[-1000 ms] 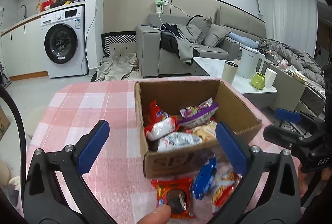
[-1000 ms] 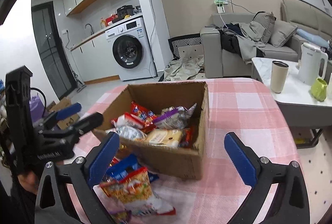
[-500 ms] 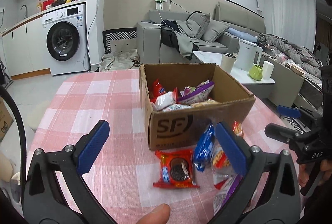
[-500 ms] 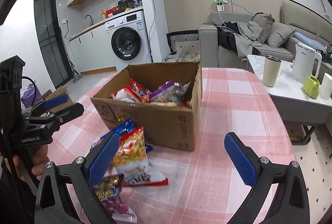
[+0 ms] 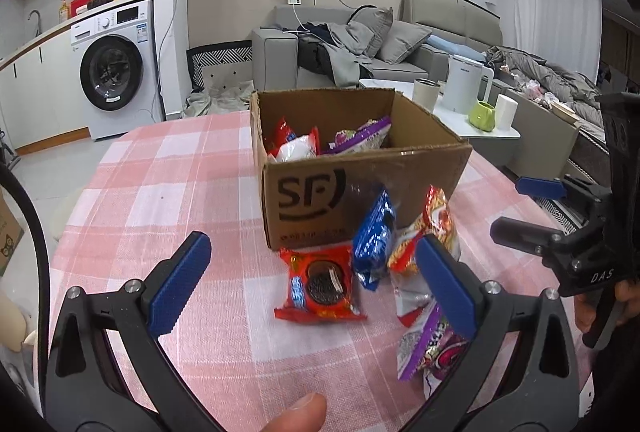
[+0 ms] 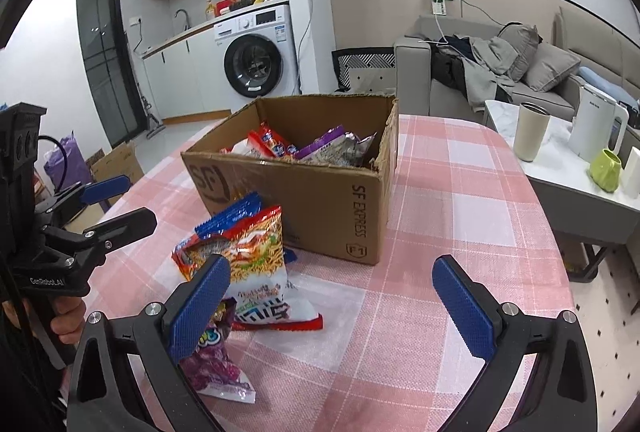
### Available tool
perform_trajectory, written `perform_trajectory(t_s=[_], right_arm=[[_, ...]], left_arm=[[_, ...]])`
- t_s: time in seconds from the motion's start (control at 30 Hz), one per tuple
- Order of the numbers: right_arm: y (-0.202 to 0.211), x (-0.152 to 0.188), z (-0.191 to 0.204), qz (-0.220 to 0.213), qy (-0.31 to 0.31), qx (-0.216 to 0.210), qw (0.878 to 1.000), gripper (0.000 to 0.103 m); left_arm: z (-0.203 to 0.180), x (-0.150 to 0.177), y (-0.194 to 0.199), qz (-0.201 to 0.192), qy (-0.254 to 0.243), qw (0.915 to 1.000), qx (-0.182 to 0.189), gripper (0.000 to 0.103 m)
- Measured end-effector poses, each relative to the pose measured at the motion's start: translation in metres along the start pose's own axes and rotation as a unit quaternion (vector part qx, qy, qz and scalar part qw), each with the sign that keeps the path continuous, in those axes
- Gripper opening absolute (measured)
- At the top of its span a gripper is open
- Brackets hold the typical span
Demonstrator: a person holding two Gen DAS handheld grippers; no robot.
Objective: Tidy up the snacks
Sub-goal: 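Move both open tools back over the remaining snacks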
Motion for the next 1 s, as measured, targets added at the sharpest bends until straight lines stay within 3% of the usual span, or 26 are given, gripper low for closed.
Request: perform_trajectory(t_s=[0.27,0.5,0.7,1.0], right_arm=[[-0.013,0.014,0.007,0.036,0.027,-0.008,0.999,0.103],[-0.024,0.027,0.015,0.061,0.050,-0.015,0.997,0.103],[-0.033,0.036,0.017,0.081,0.063,-0.018,0.995,0.103],[-0.045,0.042,0.024,0.090,0.065,-0.016,0.994,0.103]], left_arm=[[-0.008,0.016,-0.006,0.025,-0.006,0.9995,0.017,0.102],[-0.025,0.027,-0.004,0.041,-0.053,0.9972,0.034,0.102],[-0.032,0.037,-0.010,0.071,-0.057,0.9943,0.056,0.102],[-0.045,0.051,-0.017,0.121,-0.064,0.9837,0.116,0.102]])
Point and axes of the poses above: each gripper's, at about its wrist camera, not at the fingertips, and y roughly against the way its jaws point, z to its left, x to its underside, the point moved 5 cm from there along -y, roughly the way its jaws point, and after that the axes turned 7 degrees about x, right-handed, at the moved point
